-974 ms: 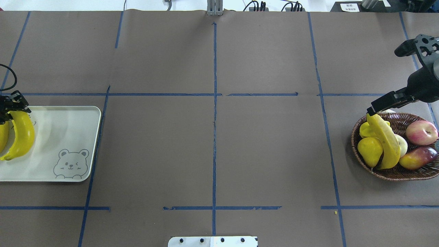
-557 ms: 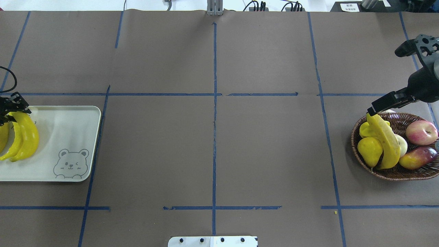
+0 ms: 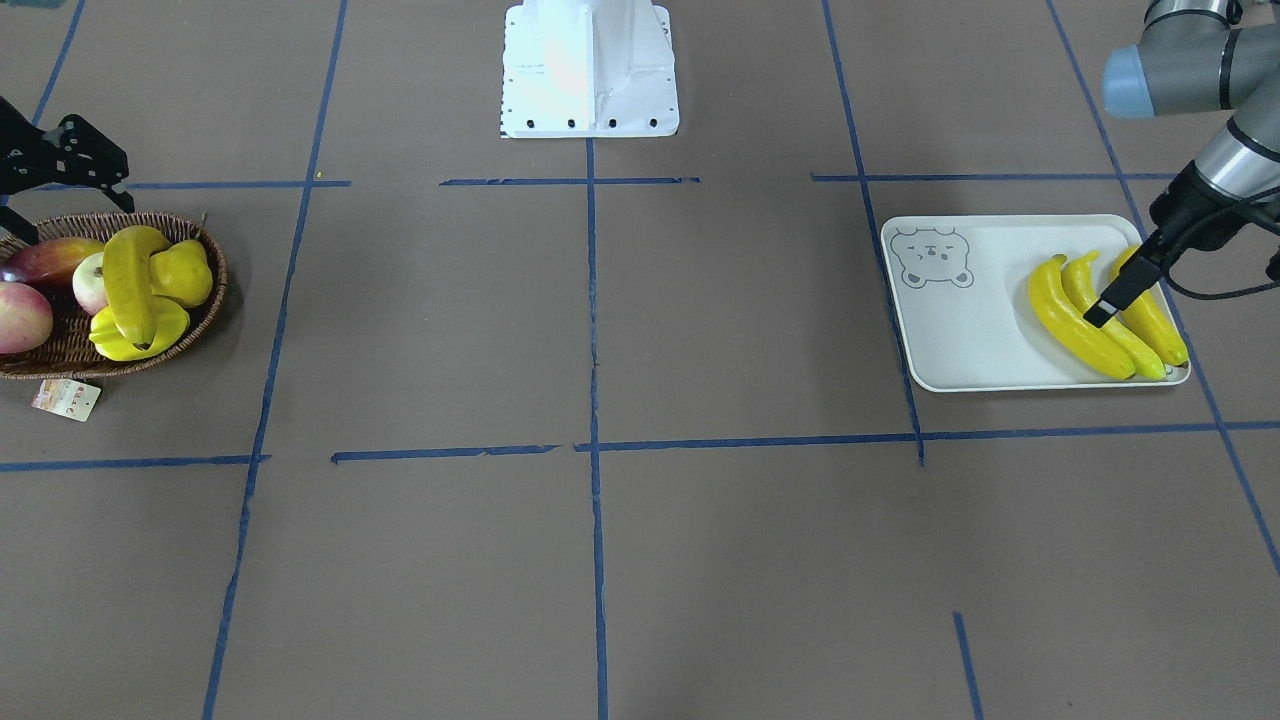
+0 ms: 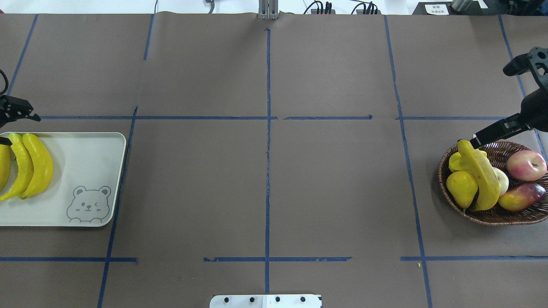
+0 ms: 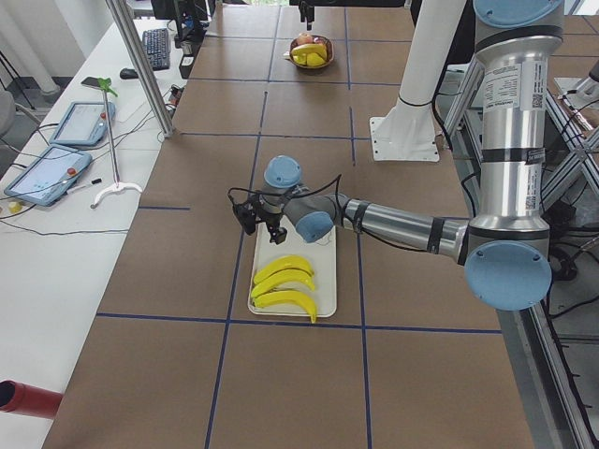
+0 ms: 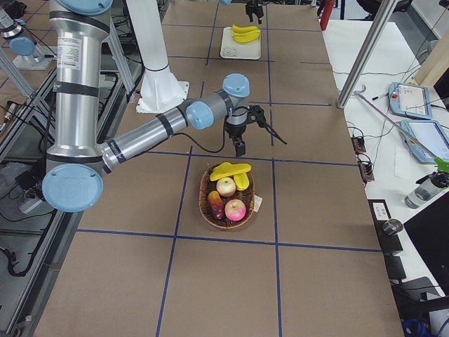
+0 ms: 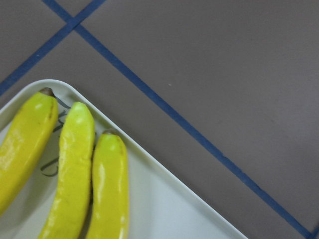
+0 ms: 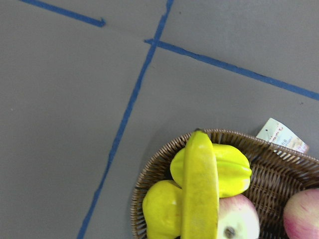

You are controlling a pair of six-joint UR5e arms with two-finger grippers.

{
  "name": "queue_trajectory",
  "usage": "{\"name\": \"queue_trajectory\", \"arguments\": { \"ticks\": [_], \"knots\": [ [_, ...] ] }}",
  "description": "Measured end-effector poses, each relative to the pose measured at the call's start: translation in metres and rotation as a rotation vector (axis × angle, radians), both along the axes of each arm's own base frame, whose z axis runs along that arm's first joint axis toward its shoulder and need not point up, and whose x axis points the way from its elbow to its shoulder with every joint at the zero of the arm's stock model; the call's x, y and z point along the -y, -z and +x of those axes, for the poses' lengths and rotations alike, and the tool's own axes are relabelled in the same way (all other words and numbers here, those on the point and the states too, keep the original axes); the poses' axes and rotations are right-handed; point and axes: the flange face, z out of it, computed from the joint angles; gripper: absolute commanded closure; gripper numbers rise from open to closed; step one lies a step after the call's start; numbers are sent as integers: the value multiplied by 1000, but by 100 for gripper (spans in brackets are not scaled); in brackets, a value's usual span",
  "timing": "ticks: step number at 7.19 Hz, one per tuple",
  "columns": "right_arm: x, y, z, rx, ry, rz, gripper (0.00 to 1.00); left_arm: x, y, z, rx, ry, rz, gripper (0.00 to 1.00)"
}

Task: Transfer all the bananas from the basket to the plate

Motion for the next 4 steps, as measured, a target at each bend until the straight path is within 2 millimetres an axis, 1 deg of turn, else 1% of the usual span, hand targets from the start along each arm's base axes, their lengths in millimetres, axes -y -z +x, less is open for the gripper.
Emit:
{"name": "queue_trajectory", "arguments": {
  "ticks": [1, 2, 3, 4],
  "knots": [
    [-20, -23, 12, -3, -9, 32, 1, -5, 16, 3, -17, -13, 27, 0],
    [-32, -38, 19, 6, -36, 41, 2, -8, 23, 5, -24, -22, 38, 0],
    [-38, -44, 14, 13, -69, 29, 2, -9, 25, 7, -27, -26, 42, 0],
    [-43, -48, -3, 9, -94, 18, 4, -9, 26, 10, -28, -30, 43, 0]
  ]
}}
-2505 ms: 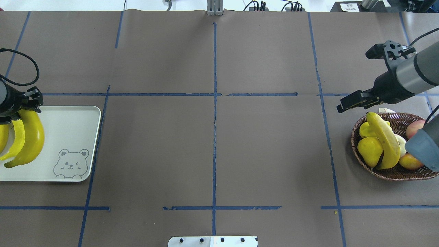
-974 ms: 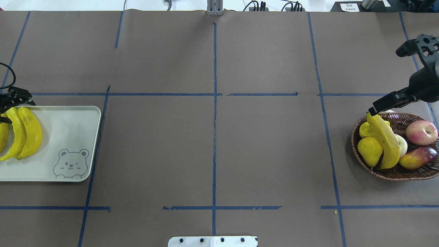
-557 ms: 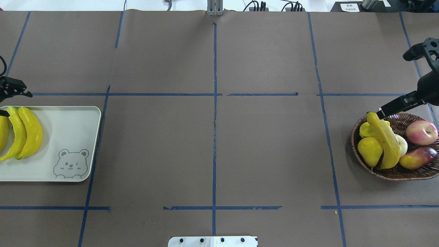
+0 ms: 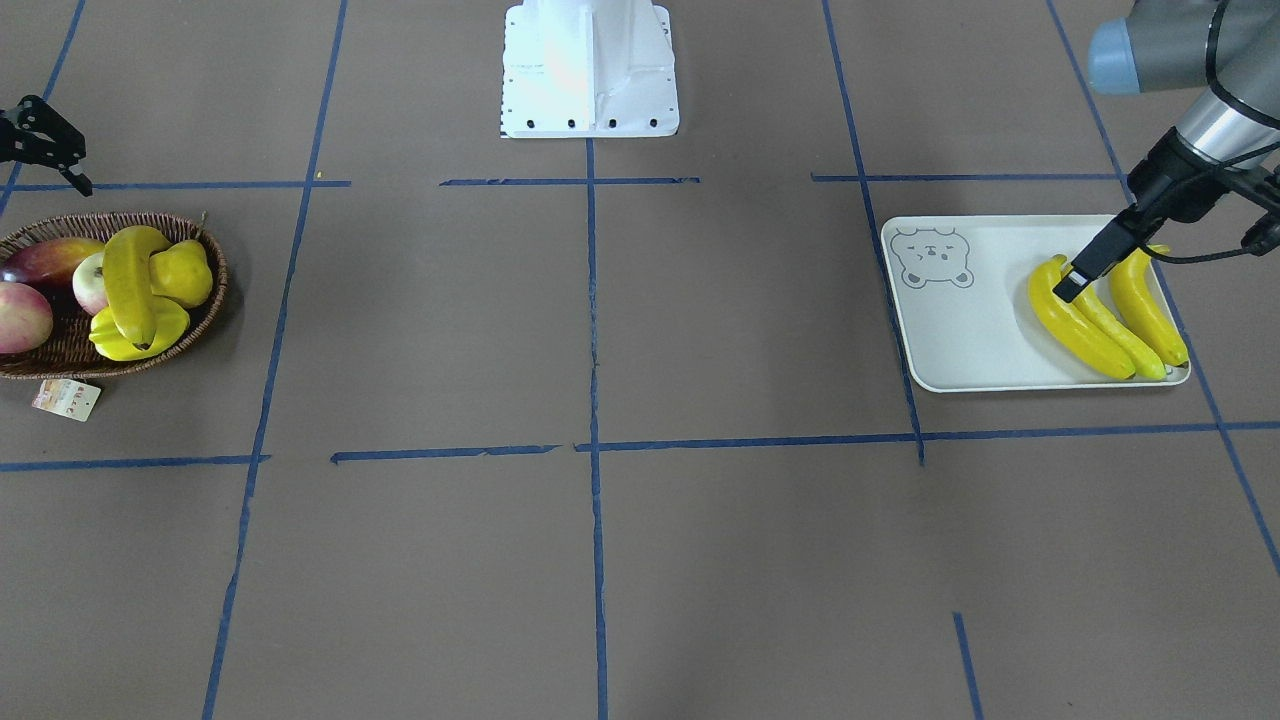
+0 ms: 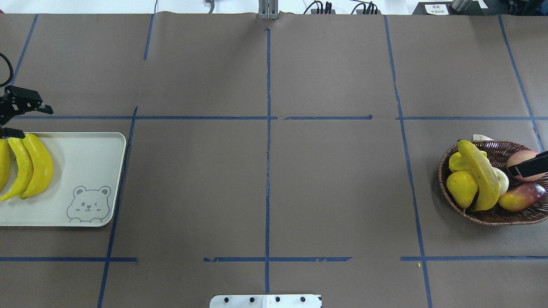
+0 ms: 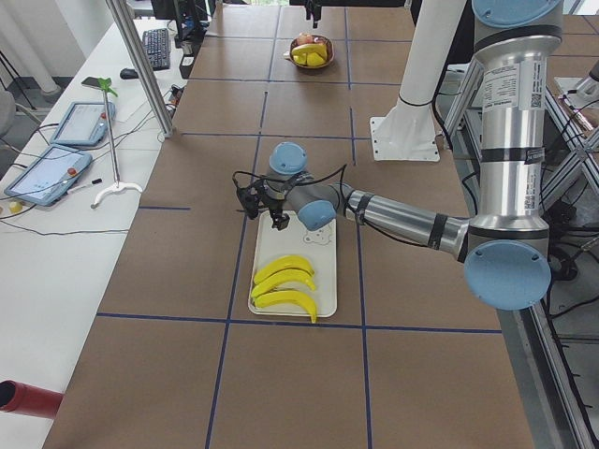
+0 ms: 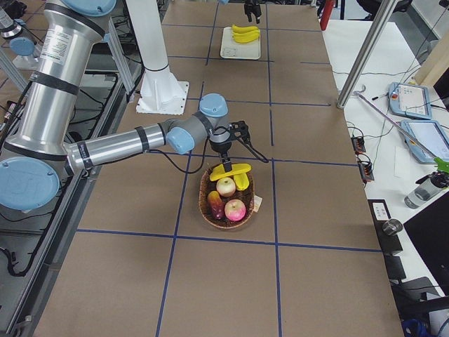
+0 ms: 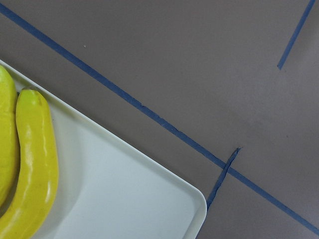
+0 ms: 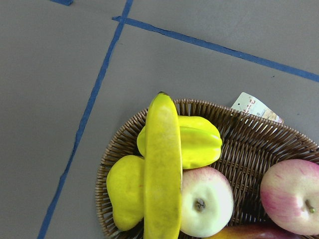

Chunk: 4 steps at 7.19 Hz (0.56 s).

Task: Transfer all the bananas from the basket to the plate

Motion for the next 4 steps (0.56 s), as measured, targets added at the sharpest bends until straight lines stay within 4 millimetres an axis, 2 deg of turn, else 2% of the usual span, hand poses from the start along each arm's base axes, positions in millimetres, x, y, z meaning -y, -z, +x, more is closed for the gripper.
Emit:
{"name": "queue_trajectory", "arguments": {
  "ticks": [1, 2, 4],
  "knots": [
    [-5, -9, -20, -10, -20, -3, 6, -1, 1, 3, 0, -4, 1, 0],
    [-9, -27, -33, -13, -26, 1, 8, -1, 1, 7, 1, -10, 1, 0],
    [-16, -54, -43, -13, -16, 4, 12, -3, 1, 12, 2, -18, 2, 0]
  ]
}}
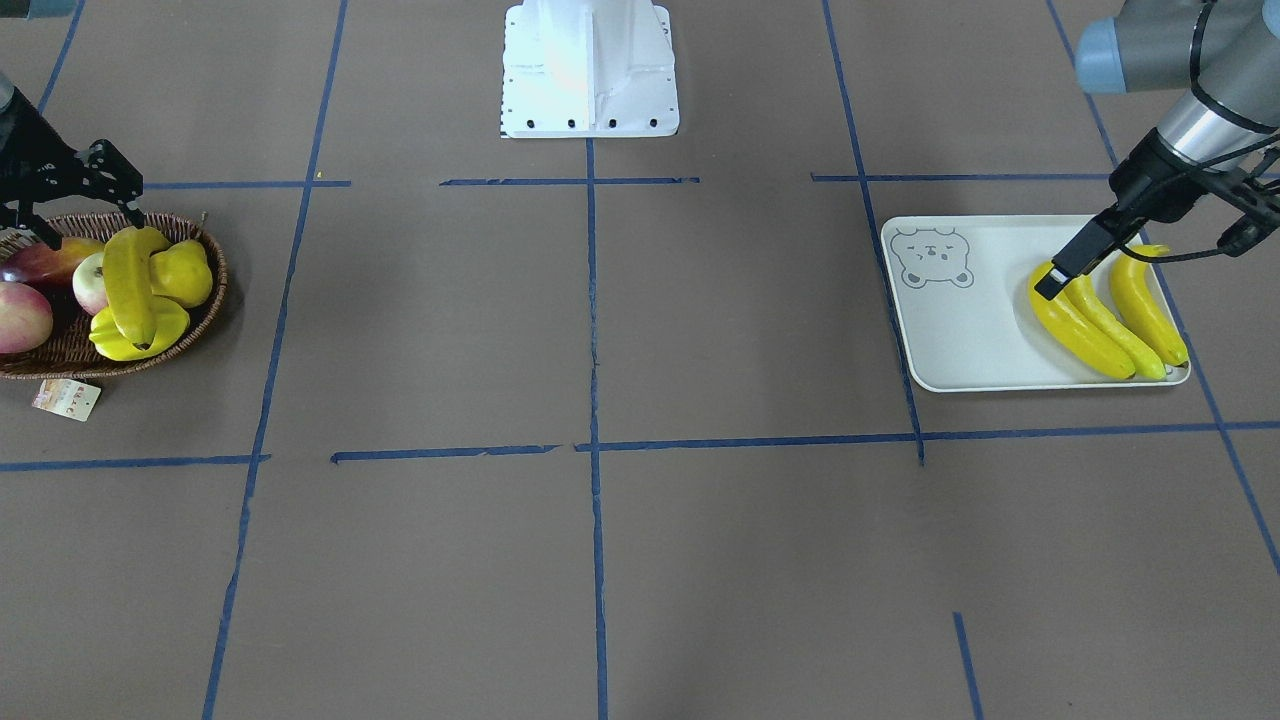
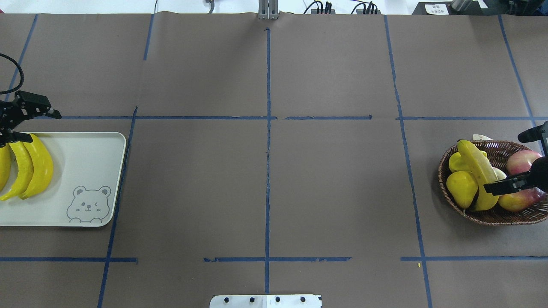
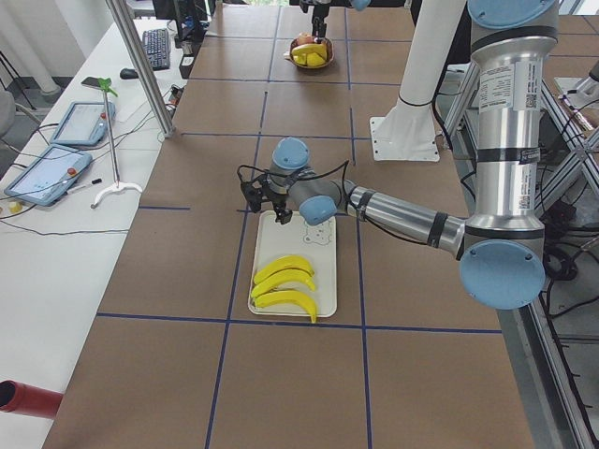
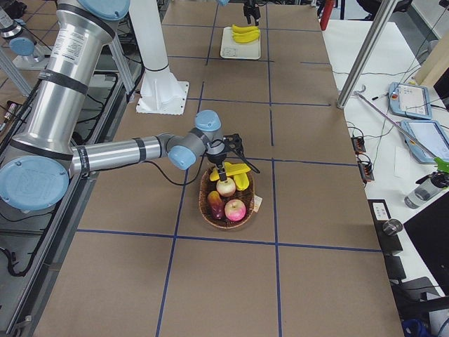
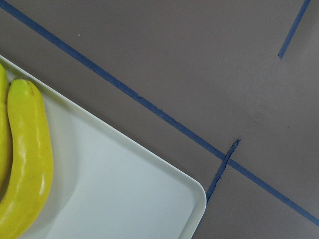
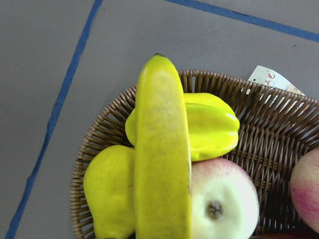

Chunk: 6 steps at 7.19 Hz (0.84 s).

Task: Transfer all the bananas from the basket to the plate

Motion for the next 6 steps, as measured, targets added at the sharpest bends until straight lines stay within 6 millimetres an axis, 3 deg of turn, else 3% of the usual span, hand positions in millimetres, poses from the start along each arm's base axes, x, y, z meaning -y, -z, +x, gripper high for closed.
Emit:
{"name": "queue_trajectory", "arguments": {
  "ticks": [4, 6],
  "knots": [
    [-10, -11, -26, -16, 22, -22, 25, -3, 4, 0, -4, -2, 6, 0],
    [-11, -17, -29, -26, 27, -29, 47, -3, 3, 0, -3, -3, 4, 0]
  ]
}}
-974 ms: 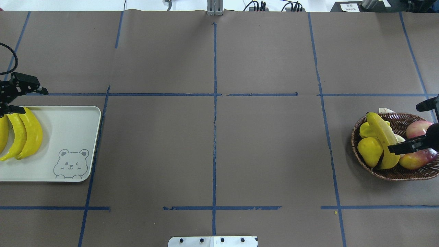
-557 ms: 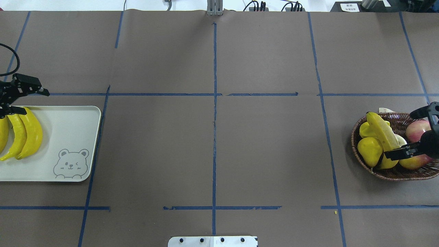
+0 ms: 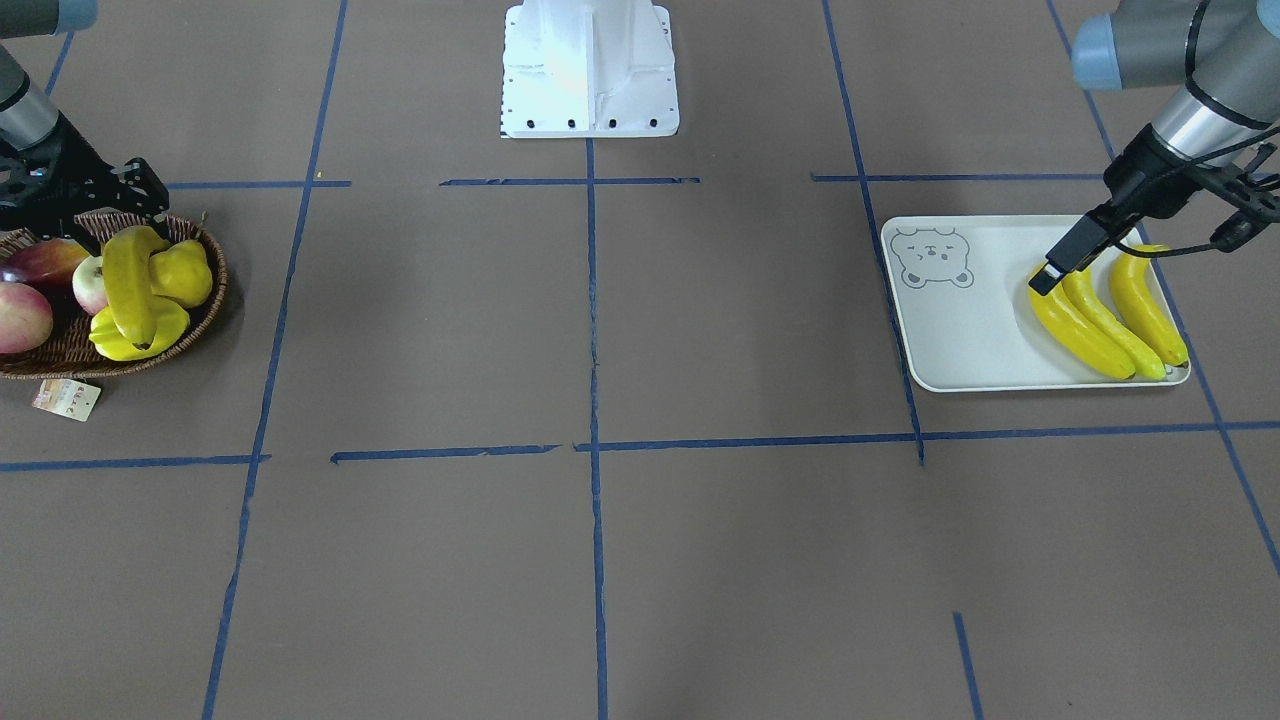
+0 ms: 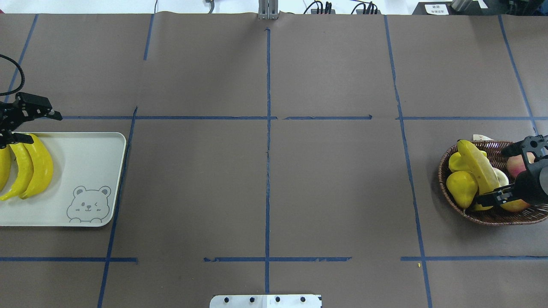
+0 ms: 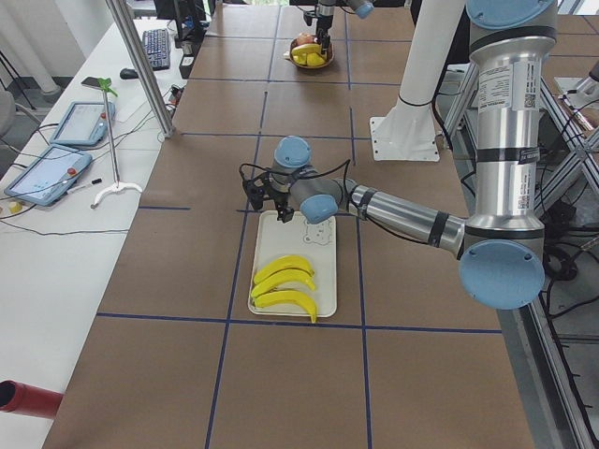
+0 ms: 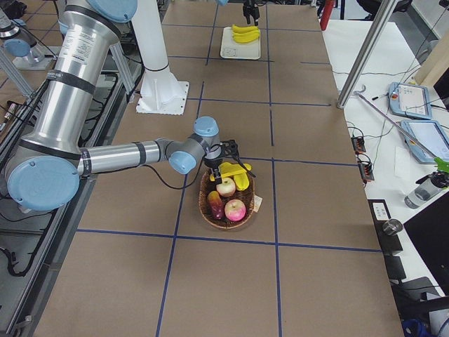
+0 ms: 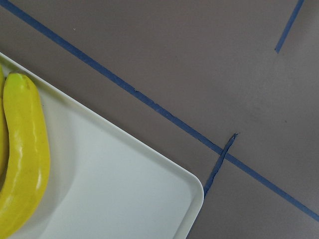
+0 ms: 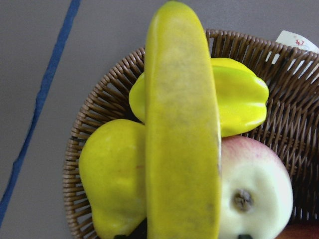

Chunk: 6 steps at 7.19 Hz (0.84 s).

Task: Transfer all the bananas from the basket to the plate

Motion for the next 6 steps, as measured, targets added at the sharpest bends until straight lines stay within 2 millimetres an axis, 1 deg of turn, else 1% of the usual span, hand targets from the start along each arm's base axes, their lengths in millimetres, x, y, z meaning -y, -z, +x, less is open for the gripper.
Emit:
{"name": "queue_trajectory", "arguments": {
  "ticks": [1, 2, 4, 5, 6],
  "knots": [
    [0, -2, 0, -3, 1, -3, 73, 0, -1, 0, 1, 0, -2, 0],
    [0, -2, 0, -3, 2, -2, 87, 0, -2, 0, 2, -1, -3, 0],
    [0, 0, 0, 0, 1, 4, 96, 0, -2, 1, 2, -1, -3, 0],
    [0, 6, 1, 9, 1, 11, 97, 0, -1, 1, 1, -1, -3, 0],
    [2, 20, 9, 32, -10, 24, 97, 0, -1, 2, 1, -3, -1, 0]
  ]
}}
